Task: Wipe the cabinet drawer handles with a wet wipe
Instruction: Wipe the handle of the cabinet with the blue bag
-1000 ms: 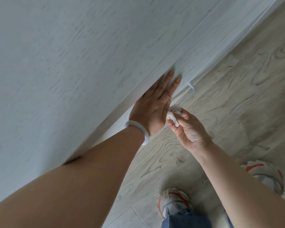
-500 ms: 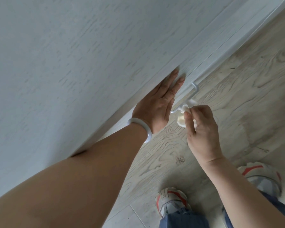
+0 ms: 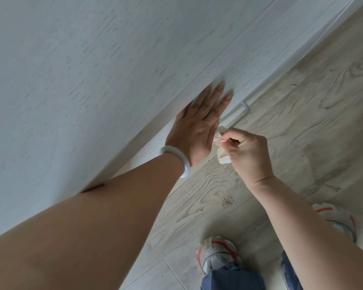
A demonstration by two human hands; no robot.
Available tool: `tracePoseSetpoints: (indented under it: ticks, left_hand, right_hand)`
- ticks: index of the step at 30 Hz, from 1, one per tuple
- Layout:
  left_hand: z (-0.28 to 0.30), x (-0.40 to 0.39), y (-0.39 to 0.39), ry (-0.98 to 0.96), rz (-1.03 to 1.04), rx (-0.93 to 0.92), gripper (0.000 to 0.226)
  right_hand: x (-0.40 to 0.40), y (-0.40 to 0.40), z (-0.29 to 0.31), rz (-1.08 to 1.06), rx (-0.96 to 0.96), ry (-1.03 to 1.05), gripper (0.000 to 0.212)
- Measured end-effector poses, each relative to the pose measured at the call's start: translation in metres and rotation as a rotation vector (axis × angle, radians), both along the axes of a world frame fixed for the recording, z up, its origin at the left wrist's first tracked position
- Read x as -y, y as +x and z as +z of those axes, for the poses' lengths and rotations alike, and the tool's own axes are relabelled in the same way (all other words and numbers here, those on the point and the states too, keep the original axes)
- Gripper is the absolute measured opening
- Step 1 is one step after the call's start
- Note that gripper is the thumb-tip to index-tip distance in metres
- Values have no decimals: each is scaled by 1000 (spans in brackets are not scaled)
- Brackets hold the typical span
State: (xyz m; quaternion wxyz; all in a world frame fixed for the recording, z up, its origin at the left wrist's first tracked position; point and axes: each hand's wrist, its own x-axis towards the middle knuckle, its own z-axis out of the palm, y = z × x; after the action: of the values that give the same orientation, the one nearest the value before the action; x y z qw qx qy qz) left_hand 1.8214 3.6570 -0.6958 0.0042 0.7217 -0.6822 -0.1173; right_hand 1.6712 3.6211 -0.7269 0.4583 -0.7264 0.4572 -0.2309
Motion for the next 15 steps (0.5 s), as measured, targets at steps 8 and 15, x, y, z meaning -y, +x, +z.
tracePoseSetpoints:
  ticks: [8,15]
  left_hand:
    - [-1,-1,1,15,1,8,57]
    - [-1,0,0,-17,-4,8,56]
  right_hand:
    - [7,11,3,172,-95,-102,12]
    - [47,-15,1,204,-104,-116,12]
